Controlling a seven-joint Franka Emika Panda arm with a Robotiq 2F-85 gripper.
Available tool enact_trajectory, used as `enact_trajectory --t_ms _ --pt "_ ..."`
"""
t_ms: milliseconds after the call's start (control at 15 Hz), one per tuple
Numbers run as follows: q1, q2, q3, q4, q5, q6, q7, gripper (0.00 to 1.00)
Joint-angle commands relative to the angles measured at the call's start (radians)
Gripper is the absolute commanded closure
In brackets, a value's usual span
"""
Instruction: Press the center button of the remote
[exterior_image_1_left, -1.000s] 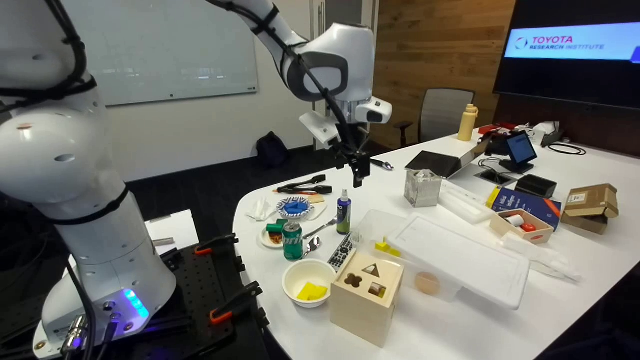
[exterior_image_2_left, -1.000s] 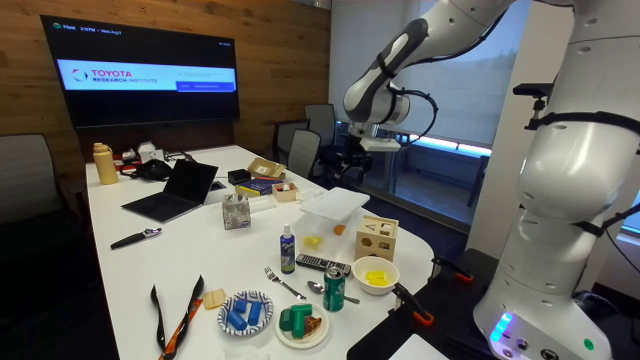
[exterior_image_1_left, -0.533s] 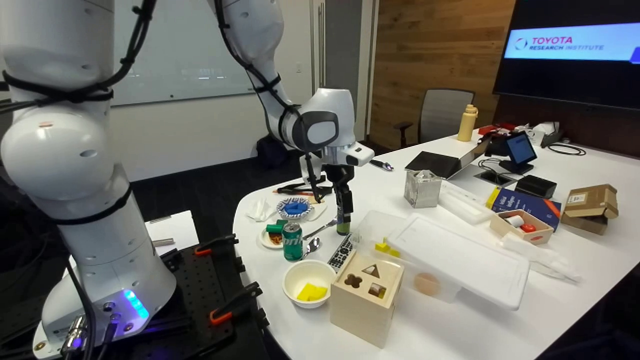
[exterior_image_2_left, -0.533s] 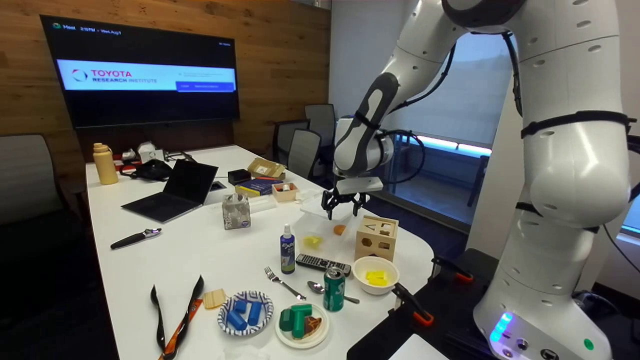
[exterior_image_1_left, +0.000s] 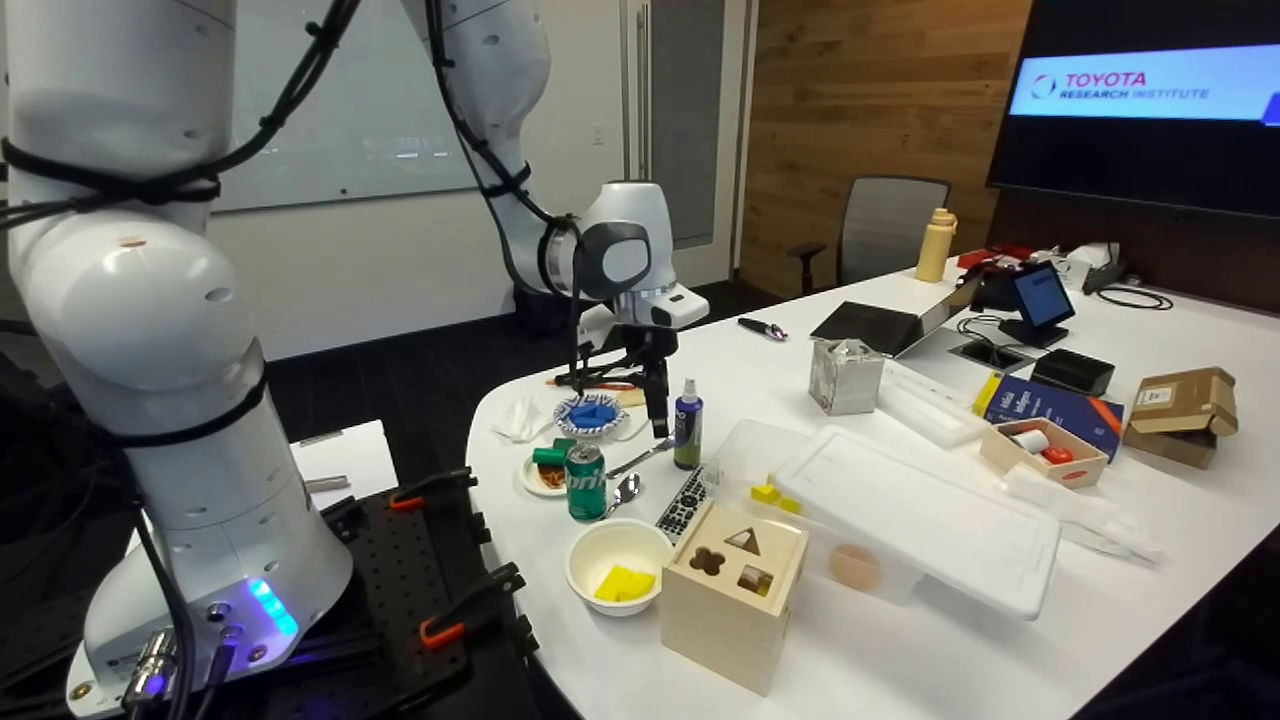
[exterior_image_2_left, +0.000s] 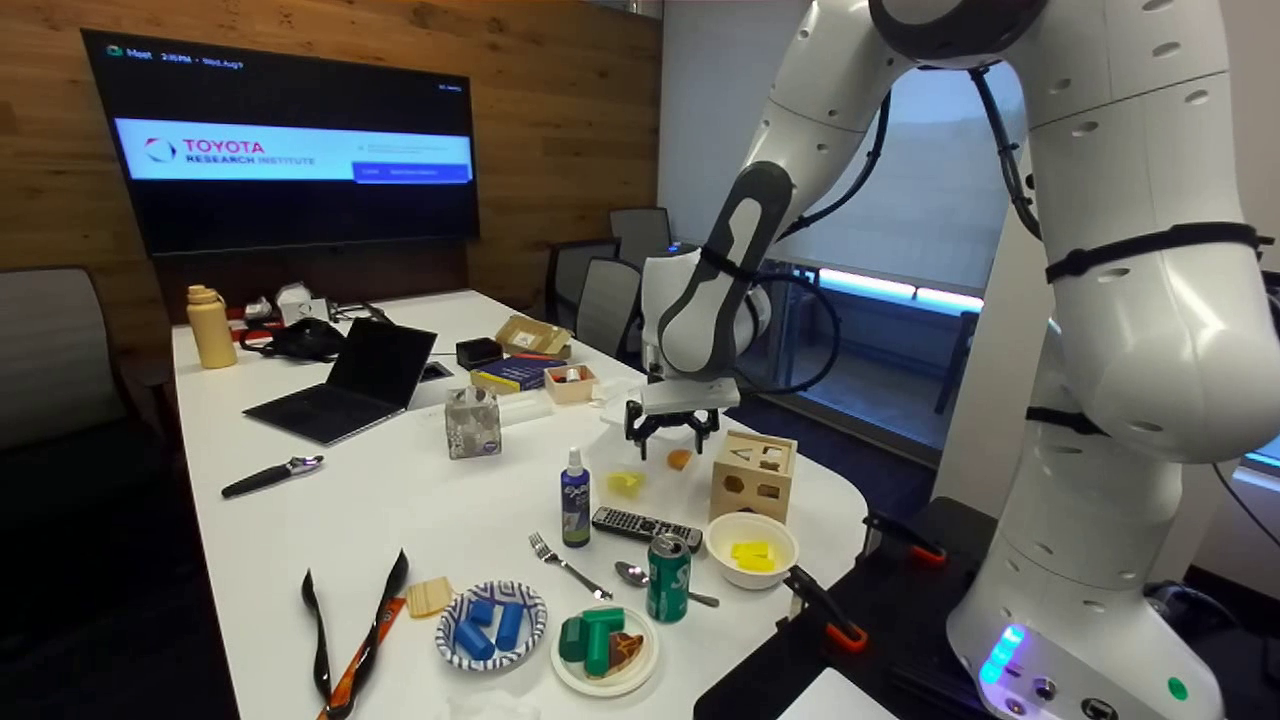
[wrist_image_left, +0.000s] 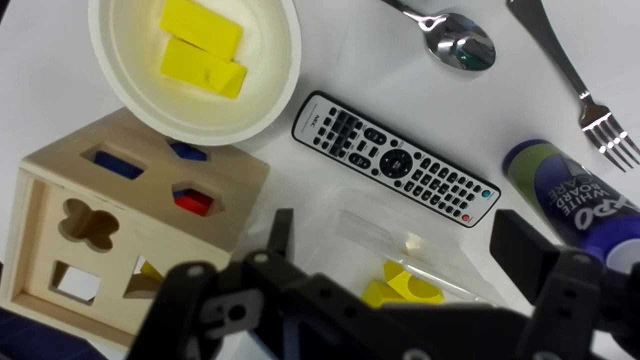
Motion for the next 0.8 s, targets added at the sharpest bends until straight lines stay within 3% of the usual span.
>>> enact_trajectory --t_ms 0,200,533,600,667,733 --pt "-0.011 0.065 0.008 0.004 -0.009 0.099 0.037 0.00" --pt "-0.013 0.139 0.005 0.020 0.032 0.197 -0.003 0.00" --pt "-0.086 0.247 0.097 0.068 0.189 0.296 -0.140 0.00" --pt "-0.096 0.265 0.110 0.080 0.217 0.300 -0.168 0.08" --pt "-0.096 0.283 0.111 0.094 0.242 0.300 -0.188 0.28" --pt "-0.092 0.303 0.110 0.111 0.265 0.297 -0.206 0.34"
